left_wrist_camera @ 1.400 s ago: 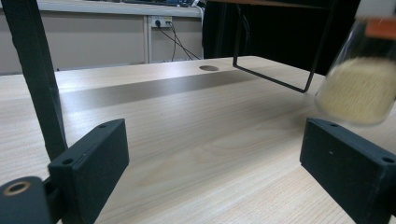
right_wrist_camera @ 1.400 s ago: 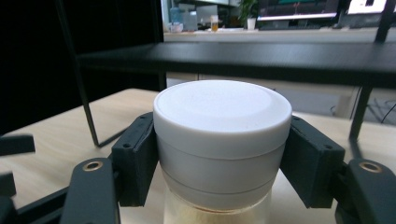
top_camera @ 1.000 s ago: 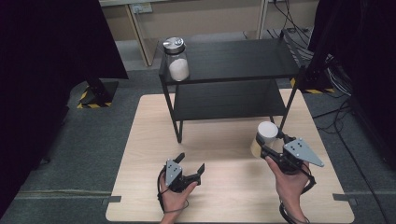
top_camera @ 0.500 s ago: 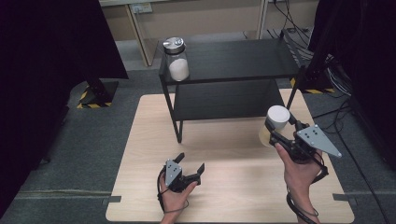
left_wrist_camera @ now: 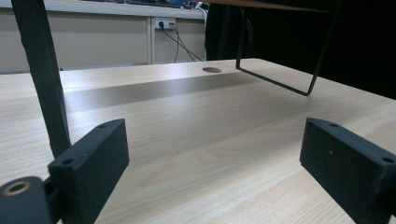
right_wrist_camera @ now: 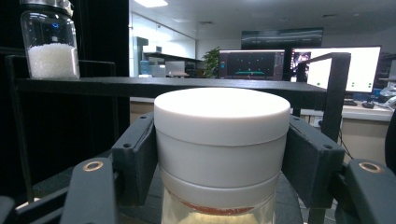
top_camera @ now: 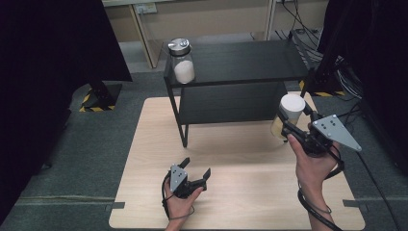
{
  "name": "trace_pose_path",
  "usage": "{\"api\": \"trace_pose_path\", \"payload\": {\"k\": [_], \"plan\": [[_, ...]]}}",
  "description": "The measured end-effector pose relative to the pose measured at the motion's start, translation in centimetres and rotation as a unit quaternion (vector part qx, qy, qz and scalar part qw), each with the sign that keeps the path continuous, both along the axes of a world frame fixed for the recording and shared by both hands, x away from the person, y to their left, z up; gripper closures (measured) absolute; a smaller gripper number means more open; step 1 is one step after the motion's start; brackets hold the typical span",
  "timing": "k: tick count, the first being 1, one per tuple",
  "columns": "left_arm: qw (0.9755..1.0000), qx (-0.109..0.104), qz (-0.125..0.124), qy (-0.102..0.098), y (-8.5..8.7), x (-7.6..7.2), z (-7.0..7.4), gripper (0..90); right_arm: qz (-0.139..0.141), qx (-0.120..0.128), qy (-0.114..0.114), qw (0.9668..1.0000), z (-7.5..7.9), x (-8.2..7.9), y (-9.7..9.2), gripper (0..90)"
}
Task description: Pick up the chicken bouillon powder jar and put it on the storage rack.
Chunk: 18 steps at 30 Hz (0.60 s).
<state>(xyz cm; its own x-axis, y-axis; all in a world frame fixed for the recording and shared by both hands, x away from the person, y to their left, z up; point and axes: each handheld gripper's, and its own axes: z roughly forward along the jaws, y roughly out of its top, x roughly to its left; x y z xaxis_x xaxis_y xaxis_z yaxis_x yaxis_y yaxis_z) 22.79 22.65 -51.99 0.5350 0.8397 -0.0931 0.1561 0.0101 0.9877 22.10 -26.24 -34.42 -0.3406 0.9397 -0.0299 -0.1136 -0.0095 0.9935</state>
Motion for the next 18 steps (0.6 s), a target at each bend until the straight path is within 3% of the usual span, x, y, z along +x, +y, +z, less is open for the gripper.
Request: {"api": "trace_pose_path", "payload": {"k": [18], "plan": [[1.0000, -0.001, 0.001, 0.000, 0.0, 0.0, 0.0, 7.3, -0.012, 0.005, -0.008, 0.9999, 3.0, 1.2, 0.5, 34.0]]}}
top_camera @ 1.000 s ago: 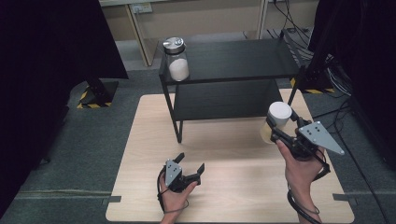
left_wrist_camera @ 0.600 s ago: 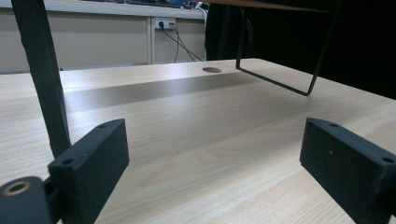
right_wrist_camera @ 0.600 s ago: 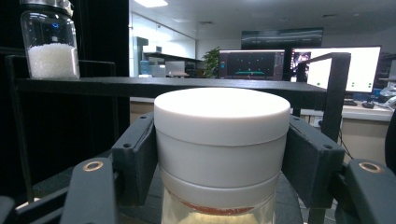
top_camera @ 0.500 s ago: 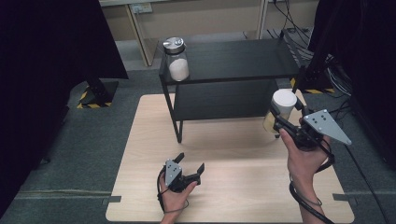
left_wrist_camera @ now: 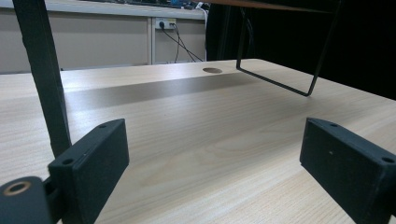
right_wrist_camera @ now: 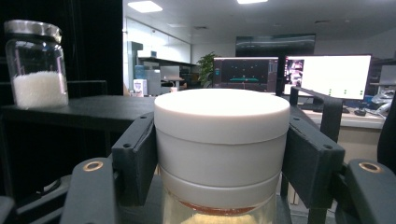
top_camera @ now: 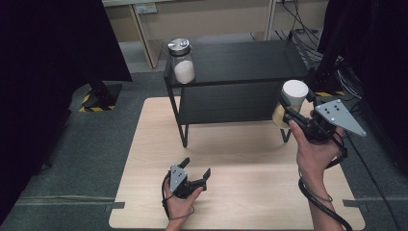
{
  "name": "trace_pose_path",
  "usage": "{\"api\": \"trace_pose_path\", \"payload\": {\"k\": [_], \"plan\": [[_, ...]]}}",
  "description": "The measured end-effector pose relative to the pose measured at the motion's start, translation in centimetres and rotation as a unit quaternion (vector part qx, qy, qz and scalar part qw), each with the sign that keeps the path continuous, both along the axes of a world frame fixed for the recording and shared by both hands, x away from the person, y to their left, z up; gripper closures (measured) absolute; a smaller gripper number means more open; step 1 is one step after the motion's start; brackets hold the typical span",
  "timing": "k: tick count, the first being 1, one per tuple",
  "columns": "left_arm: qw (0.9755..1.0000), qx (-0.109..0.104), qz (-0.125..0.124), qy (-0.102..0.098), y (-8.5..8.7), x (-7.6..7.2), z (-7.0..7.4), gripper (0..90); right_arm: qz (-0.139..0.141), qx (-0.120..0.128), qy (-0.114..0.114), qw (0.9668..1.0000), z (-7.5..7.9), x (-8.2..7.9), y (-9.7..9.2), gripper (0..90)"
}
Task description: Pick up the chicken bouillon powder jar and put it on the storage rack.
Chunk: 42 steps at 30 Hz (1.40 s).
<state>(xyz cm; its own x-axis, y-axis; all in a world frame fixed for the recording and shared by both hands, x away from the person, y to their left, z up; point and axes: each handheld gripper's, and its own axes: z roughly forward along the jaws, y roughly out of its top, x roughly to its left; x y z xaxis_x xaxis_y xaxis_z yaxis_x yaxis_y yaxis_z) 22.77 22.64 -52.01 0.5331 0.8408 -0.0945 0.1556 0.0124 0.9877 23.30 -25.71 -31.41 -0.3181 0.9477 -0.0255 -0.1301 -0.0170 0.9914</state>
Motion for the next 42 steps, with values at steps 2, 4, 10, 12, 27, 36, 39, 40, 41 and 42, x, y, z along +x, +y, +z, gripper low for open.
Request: {"api": "trace_pose_path", "payload": {"k": [2, 4, 10, 12, 27, 36, 39, 40, 41, 42], "plan": [[1.0000, -0.001, 0.000, 0.000, 0.0, 0.0, 0.0, 7.4, -0.001, 0.003, 0.000, 1.0000, 0.3, 0.2, 0.0, 34.0], [1.0000, -0.001, 0.000, 0.000, 0.0, 0.0, 0.0, 7.4, -0.001, 0.004, -0.001, 1.0000, 0.5, 0.3, 0.0, 34.0], [1.0000, -0.001, 0.000, 0.000, 0.0, 0.0, 0.0, 7.4, -0.003, 0.004, -0.004, 1.0000, 1.4, 0.5, 0.0, 34.0], [1.0000, -0.001, 0.001, 0.000, 0.0, 0.0, 0.0, 7.4, -0.003, 0.004, -0.006, 1.0000, 1.8, 0.5, 0.1, 34.0], [1.0000, -0.002, 0.000, 0.001, 0.1, 0.0, 0.0, 7.4, -0.002, 0.002, -0.010, 0.9999, 4.5, 1.3, 0.6, 34.0], [1.0000, -0.002, 0.000, 0.000, 0.1, 0.0, 0.0, 7.4, 0.000, 0.003, -0.017, 0.9999, 6.6, 1.8, 1.2, 34.0], [1.0000, -0.002, 0.000, 0.000, 0.1, 0.0, -0.1, 7.4, 0.000, 0.003, -0.017, 0.9999, 7.0, 1.9, 1.3, 34.0], [1.0000, -0.002, 0.000, 0.000, 0.1, 0.0, 0.0, 7.4, 0.000, 0.004, -0.017, 0.9999, 7.1, 1.9, 1.3, 34.0], [1.0000, -0.002, 0.000, 0.000, 0.1, 0.0, -0.1, 7.4, 0.000, 0.004, -0.017, 0.9999, 7.2, 2.0, 1.3, 34.0], [1.0000, -0.003, 0.000, 0.000, 0.1, 0.0, -0.1, 7.4, 0.000, 0.004, -0.017, 0.9999, 7.3, 2.0, 1.3, 34.0]]}}
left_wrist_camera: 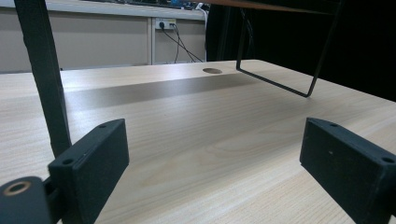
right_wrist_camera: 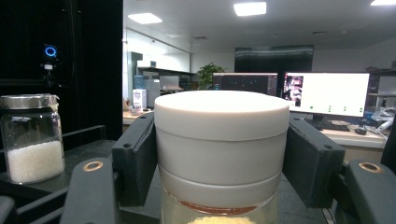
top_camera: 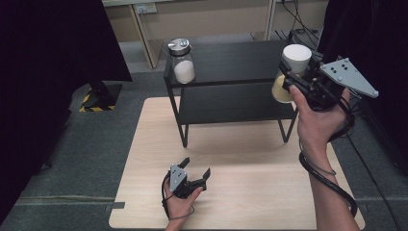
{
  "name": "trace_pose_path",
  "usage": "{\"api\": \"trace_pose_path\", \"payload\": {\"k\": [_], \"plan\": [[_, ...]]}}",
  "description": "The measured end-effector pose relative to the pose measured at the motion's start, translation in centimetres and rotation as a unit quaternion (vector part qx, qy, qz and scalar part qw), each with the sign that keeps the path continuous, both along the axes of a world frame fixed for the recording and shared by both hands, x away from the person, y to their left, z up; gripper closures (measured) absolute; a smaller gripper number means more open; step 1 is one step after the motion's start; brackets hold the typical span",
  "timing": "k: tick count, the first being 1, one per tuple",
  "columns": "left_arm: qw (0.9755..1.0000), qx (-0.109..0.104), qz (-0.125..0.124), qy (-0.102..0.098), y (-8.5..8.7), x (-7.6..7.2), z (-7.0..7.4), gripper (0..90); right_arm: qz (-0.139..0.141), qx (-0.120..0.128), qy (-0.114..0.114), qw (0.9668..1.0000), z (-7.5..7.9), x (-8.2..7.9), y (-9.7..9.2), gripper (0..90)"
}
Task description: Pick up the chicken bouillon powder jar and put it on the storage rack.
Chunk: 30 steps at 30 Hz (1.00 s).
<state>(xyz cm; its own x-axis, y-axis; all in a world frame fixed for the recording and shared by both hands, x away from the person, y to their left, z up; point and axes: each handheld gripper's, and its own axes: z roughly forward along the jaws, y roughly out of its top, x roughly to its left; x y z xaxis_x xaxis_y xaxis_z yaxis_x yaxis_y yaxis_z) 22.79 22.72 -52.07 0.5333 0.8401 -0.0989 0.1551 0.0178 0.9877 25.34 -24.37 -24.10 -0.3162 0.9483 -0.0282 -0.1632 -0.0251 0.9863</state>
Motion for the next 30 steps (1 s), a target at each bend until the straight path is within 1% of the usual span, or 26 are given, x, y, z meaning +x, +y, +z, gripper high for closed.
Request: {"api": "trace_pose_path", "payload": {"k": [13, 18, 30], "plan": [[1.0000, 0.000, 0.000, 0.000, 0.0, 0.0, 0.0, 7.4, -0.005, 0.004, 0.004, 1.0000, 1.3, 0.8, 0.1, 33.9], [1.0000, 0.000, -0.001, 0.000, 0.0, 0.0, 0.0, 7.4, -0.010, 0.003, 0.010, 0.9999, 2.0, 1.5, 0.1, 34.0], [1.0000, 0.000, -0.002, -0.001, 0.0, 0.0, 0.0, 7.4, -0.022, 0.004, 0.025, 0.9994, 2.9, 3.1, 0.2, 34.0]]}}
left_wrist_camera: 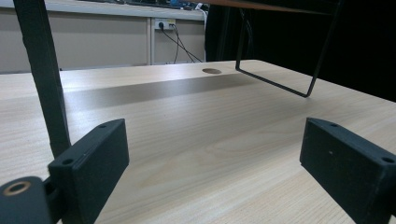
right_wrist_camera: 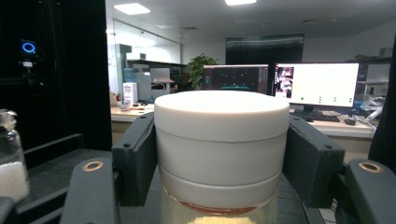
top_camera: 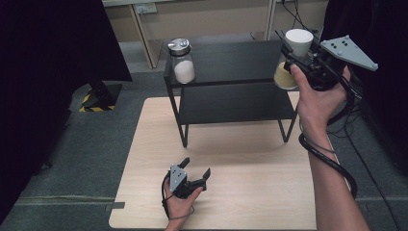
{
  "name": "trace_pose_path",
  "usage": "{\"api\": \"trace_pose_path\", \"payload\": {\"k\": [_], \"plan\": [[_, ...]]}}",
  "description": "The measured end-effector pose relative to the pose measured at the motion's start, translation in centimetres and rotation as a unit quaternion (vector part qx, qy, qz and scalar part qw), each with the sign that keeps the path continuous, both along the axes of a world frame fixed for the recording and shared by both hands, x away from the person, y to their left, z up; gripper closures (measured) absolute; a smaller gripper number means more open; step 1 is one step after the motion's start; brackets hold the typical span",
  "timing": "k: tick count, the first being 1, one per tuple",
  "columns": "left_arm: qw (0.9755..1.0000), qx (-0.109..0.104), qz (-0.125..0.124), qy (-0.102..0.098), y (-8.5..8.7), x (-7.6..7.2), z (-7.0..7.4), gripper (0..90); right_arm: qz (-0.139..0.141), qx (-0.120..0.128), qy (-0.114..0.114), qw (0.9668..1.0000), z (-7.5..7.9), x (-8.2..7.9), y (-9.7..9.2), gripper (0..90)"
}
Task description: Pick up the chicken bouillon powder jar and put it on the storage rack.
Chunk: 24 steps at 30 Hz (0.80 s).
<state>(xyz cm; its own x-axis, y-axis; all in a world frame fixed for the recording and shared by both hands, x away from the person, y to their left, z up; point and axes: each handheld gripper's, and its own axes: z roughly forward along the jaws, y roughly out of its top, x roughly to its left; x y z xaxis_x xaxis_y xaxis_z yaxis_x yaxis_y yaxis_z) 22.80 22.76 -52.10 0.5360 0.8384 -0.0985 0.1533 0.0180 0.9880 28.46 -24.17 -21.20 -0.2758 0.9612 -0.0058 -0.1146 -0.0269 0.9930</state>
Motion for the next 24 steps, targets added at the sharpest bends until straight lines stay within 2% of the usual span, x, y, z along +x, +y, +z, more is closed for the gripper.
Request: {"api": "trace_pose_path", "payload": {"k": [10, 24], "plan": [[1.0000, -0.001, -0.002, 0.000, 0.1, 0.0, 0.0, 7.4, -0.006, -0.006, 0.001, 1.0000, 0.9, 1.2, 0.6, 34.0], [1.0000, -0.001, -0.002, 0.001, 0.1, 0.1, 0.0, 7.3, -0.021, -0.005, 0.015, 0.9997, 2.1, 3.3, 1.3, 33.9]]}}
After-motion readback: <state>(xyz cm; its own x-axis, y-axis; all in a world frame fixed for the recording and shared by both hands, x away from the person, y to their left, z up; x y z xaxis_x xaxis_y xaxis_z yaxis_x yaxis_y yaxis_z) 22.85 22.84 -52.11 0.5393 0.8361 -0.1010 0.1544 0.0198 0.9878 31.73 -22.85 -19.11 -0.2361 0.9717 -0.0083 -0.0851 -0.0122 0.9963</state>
